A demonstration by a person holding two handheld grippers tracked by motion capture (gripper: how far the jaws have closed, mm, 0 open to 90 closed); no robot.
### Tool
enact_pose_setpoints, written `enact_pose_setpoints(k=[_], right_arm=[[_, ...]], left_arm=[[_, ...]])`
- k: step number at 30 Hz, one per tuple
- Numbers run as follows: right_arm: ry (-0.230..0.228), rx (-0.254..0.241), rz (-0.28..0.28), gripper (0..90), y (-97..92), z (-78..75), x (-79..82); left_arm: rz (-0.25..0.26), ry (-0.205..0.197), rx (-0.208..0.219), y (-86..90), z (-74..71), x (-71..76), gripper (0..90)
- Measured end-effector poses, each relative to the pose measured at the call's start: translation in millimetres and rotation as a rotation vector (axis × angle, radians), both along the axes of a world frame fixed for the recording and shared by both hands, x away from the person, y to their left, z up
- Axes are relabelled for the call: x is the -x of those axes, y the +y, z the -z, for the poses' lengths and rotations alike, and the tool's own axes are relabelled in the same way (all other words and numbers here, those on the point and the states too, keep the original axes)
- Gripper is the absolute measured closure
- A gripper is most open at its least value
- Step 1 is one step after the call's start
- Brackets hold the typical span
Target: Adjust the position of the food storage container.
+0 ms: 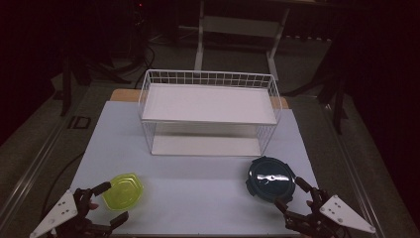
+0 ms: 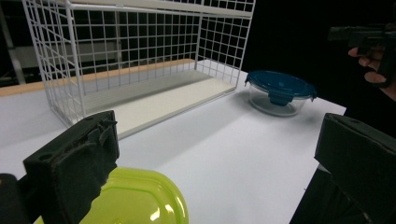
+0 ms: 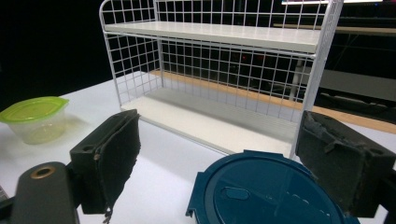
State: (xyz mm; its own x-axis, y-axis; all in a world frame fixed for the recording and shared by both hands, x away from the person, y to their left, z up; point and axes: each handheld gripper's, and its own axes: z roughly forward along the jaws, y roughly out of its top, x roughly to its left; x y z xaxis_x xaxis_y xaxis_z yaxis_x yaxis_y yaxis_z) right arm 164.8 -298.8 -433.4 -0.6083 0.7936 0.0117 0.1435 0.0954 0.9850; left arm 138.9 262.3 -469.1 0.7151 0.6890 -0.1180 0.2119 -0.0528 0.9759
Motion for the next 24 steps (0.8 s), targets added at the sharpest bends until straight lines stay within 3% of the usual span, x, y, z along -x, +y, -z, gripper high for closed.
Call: enact_pose_setpoints(k=[9, 12, 18, 21, 24], right_arm=[[0.007, -0.001, -0.032, 13.0, 3.8, -7.5, -0.2], [0.005, 0.029, -0.025, 13.0, 6.8, -12.3, -1.7], [0.022, 0.039, -0.006, 12.8, 7.5, -16.4, -8.1], [0.015, 0.086, 0.009, 13.0, 6.9, -18.2, -16.9], [0.019, 0.096, 0.008, 13.6, 6.5, -19.3, -21.2]], left_arm=[[-0.010, -0.005, 0.006, 0.2, -1.4, 0.8, 0.0], [-0.010, -0.002, 0.007, 0.4, -1.3, 0.2, 0.0], [-0.014, 0.000, 0.009, 1.2, -0.9, -0.4, 0.0], [-0.015, 0.003, 0.011, 1.6, -0.6, -0.8, 0.0], [-0.013, 0.004, 0.011, 1.7, -0.6, -0.9, 0.0]])
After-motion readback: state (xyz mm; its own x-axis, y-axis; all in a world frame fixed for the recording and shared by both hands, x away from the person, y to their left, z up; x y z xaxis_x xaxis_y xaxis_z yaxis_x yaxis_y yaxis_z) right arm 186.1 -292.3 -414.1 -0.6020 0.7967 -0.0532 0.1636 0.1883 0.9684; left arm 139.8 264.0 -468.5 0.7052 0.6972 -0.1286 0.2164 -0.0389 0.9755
